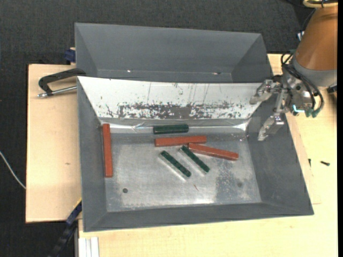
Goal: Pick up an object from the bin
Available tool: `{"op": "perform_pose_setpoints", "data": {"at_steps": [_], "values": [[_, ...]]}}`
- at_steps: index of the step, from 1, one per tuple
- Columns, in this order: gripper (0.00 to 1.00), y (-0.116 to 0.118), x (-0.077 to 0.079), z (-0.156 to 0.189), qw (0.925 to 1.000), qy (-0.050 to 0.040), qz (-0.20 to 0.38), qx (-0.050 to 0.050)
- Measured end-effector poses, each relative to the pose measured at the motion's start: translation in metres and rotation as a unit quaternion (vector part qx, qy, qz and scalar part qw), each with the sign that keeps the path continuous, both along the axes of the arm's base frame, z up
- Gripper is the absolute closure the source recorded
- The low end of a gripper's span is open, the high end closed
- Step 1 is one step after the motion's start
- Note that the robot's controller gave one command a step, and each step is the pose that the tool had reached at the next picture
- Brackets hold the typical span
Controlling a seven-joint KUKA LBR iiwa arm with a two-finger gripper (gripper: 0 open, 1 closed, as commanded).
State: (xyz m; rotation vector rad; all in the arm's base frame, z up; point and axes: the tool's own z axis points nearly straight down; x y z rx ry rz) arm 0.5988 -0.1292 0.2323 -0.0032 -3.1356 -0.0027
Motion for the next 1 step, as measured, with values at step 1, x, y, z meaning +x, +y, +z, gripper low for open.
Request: {"op": "perform_pose_setpoints", "data": {"at_steps": [1], "values": [[0.00, 0.0006, 0.0016, 0.0050, 1.0000, -0.0043, 0.001, -0.001]]}}
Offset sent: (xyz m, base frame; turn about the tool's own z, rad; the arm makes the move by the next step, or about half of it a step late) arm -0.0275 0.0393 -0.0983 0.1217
